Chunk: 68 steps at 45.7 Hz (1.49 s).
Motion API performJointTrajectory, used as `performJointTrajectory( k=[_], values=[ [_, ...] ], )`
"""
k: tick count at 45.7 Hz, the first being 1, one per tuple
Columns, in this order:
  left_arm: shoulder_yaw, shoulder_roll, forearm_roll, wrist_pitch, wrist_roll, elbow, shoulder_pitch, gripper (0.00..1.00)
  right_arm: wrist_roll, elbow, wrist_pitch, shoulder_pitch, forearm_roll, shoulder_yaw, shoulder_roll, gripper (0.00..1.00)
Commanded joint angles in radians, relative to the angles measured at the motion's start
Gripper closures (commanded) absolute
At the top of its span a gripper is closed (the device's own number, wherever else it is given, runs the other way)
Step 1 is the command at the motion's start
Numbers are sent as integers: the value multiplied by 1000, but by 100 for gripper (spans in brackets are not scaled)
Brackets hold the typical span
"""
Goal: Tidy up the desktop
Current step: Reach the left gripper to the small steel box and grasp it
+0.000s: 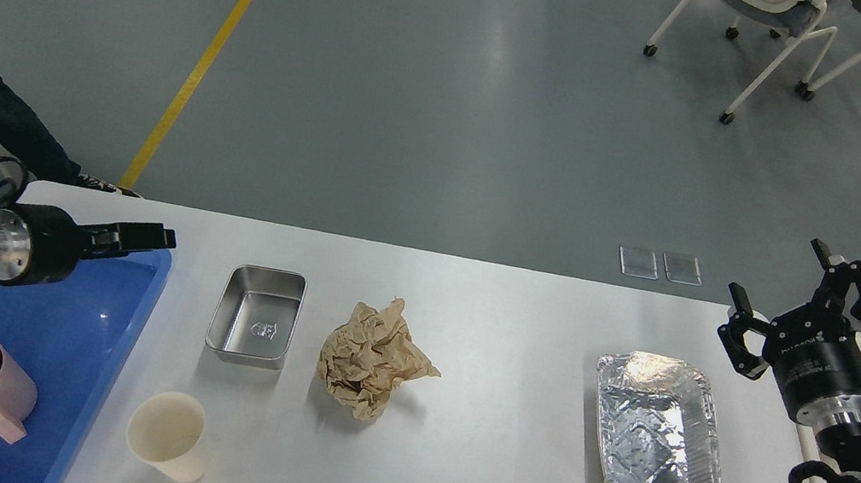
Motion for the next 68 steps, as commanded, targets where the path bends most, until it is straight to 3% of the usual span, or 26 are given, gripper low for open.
performJointTrajectory(
  k=[1,14,25,33,39,44,53,59,68],
  values=[
    [39,-132,48,-1,-5,84,-34,3,1,-1,0,0,0,2,-12,0],
    [136,-292,105,11,-8,280,-90,3,1,-4,0,-1,0,9,-46,0],
    [154,-297,105,30,-2,297,-114,4,1,-5,-1,2,0,8,-46,0],
    [186,-300,126,47,-5,320,-113,15,1,-5,0,0,0,8,-45,0],
    [246,-295,130,89,-7,323,-113,24,1,-5,0,-1,0,8,-46,0],
    [272,-300,131,105,-5,328,-113,38,1,-5,-1,-1,0,9,-46,0],
    [305,-303,134,129,-4,348,-111,51,1,-5,-1,-1,0,12,-48,0],
    [320,-304,134,137,-5,360,-113,75,1,-5,-1,0,0,12,-46,0],
    [320,-314,133,137,-8,374,-119,96,1,-5,-1,0,0,12,-46,0]
  ],
)
